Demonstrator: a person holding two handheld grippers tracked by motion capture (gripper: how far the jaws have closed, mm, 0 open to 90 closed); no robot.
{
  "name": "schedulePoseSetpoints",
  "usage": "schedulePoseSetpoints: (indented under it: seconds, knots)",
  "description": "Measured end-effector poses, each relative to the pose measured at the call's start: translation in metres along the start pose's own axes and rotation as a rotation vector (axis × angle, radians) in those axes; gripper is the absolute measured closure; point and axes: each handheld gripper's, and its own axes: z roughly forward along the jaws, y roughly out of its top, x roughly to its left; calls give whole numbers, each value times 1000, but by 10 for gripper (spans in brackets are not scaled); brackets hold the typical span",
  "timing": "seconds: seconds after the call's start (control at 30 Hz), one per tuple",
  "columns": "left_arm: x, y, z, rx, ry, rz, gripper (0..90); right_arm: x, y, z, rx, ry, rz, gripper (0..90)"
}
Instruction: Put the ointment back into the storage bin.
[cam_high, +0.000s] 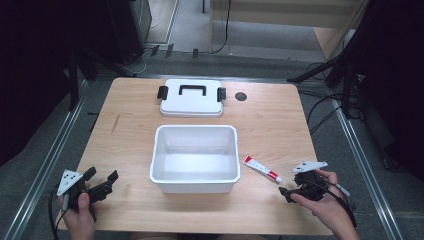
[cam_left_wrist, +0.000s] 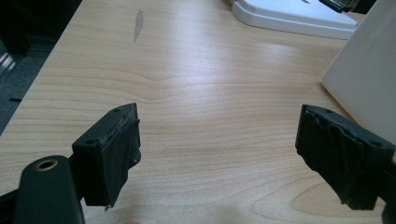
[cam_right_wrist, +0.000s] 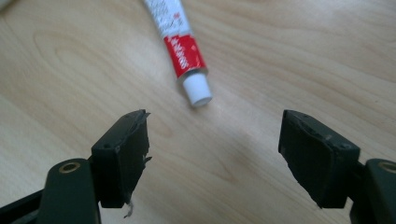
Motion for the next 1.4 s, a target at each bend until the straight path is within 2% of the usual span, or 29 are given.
schedulePoseSetpoints:
  seconds: [0.07, 0.1, 0.17, 0.2, 0.27, 0.3, 0.33, 0.37, 0.4, 0.5, 0.53, 0.67, 0.77, 0.8, 0.9, 1.0, 1.13, 1.2, 1.4]
  knots:
    - [0, 0, 0, 2, 0, 1, 147, 2, 6, 1, 66, 2, -37, 231]
    - [0, 0, 0, 2, 0, 1, 147, 2, 6, 1, 66, 2, -37, 231]
    - [0, 0, 0, 2, -1, 1, 147, 2, 12, 0, 132, 4, -54, 221]
    - [0, 0, 0, 1, -1, -1, 147, 3, 15, 0, 148, 2, -56, 219]
    - [0, 0, 0, 2, -1, -1, 147, 1, 22, -1, 219, -10, -97, 210]
    - [0, 0, 0, 2, -1, -1, 147, 1, 22, -1, 219, -10, -97, 210]
    - [0, 0, 0, 3, -1, 0, 147, 1, 27, 0, 280, -12, -123, 211]
    - [0, 0, 0, 2, -2, 0, 147, 0, 28, 0, 304, -11, -157, 217]
    - [0, 0, 0, 2, -2, 2, 147, 1, 30, -1, 328, -7, -171, 220]
    - [0, 0, 0, 3, -3, 5, 147, 2, 34, -1, 369, 8, -224, 224]
    - [0, 0, 0, 3, -3, 5, 148, 2, 34, -1, 369, 8, -224, 224]
    - [-1, 0, 1, 7, 1, 11, 150, 5, 42, 6, 420, -3, -318, 262]
    - [-1, 0, 1, 7, 1, 10, 150, 4, 48, 12, 417, 18, -363, 306]
    - [-1, 0, 1, 7, 0, 9, 150, 3, 50, 13, 417, 35, -361, 312]
    - [-1, 0, 1, 10, 1, 10, 154, 2, 59, 16, 405, 66, -317, 347]
    - [-2, 0, 1, 15, 0, 16, 155, 2, 69, 19, 402, 85, -321, 359]
    - [-2, 0, 2, 16, 0, 18, 157, 2, 77, 22, 410, 84, -317, 380]
    - [-2, 1, 2, 18, -3, 19, 158, 3, 84, 28, 425, 86, -273, 411]
    - [-2, 1, 2, 27, -6, 27, 158, 4, 94, 42, 448, 106, -239, 468]
